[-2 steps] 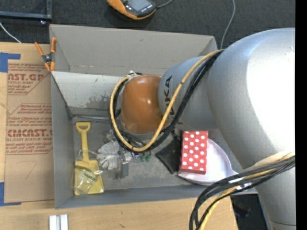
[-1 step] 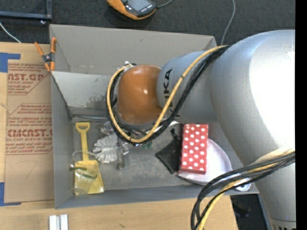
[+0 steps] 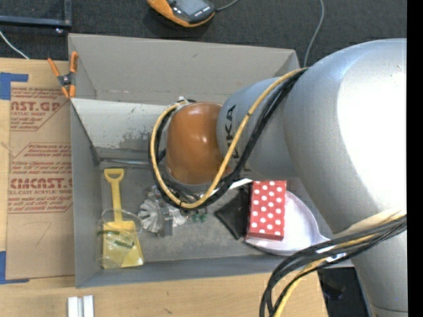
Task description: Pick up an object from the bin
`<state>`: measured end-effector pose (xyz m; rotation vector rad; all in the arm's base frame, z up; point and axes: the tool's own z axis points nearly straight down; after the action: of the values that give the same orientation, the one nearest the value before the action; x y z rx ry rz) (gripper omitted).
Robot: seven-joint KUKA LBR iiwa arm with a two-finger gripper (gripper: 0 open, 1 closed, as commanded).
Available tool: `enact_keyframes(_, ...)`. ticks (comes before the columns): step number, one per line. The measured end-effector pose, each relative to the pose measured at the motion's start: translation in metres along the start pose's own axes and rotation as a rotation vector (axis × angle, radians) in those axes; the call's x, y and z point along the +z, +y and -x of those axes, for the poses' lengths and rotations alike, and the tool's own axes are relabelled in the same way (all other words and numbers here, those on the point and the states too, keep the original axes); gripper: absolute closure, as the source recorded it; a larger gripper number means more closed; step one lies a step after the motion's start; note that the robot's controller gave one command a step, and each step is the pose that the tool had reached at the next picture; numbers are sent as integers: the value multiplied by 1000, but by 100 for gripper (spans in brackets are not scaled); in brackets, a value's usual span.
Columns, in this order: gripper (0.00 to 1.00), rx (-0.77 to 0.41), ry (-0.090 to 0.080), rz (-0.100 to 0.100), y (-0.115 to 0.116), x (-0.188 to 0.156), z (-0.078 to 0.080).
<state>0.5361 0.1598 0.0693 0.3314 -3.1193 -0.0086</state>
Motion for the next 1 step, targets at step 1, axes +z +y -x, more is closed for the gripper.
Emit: enact_keyframes(1,100,0,0,0,0,0,0)
